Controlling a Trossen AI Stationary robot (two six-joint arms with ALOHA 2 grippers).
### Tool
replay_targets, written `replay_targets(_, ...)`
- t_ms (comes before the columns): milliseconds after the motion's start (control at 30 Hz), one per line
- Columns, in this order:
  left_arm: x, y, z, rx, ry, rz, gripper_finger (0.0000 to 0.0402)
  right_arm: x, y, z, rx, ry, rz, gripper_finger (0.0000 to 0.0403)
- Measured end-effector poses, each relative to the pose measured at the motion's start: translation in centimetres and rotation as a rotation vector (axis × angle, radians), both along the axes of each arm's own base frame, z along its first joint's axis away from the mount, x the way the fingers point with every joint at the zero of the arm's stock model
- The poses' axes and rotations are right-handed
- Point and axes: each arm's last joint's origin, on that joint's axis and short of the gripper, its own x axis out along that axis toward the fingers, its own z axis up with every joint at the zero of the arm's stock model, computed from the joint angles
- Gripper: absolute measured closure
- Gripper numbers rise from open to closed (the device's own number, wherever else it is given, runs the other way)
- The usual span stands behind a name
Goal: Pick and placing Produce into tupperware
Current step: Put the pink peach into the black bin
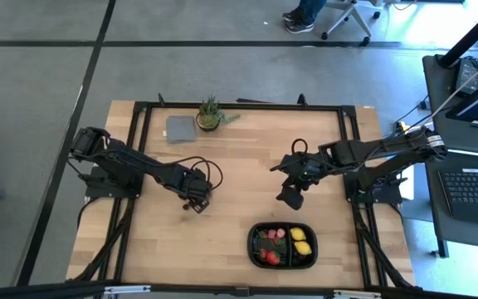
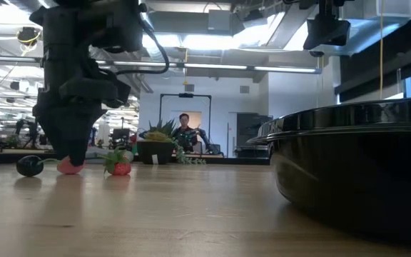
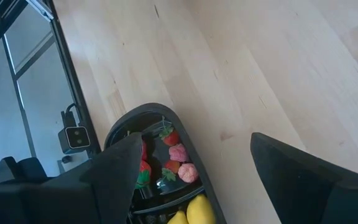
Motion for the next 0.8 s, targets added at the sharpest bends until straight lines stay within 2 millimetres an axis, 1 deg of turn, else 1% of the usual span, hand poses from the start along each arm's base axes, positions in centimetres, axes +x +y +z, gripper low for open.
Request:
replay_targets(300, -0.03, 0.01, -0.01, -0.018, 0.007, -0.005, 0.0235, 0.0, 0.02, -0.01, 0.0, 0.0, 0.001, 0.01)
replay_targets(533, -0.04, 0.05, -0.01, -0.01, 0.01, -0.042, 0.0253, 0.02, -0.01, 0.0, -0.007, -0.003, -0.005, 0.01)
replay_targets(667, -0.02, 0.4, -0.02, -0.01, 0.016, -0.044, 0.0267, 0.2, 0.02, 0.13, -0.001, -0.026, -0.008, 0.01)
replay_targets(800, -0.04, 0.74, -0.02, -0.007, 0.026, -0.065, 0.0292, 0.33, 0.03, 0.23, 0.002, -0.042, -0.012, 0.01)
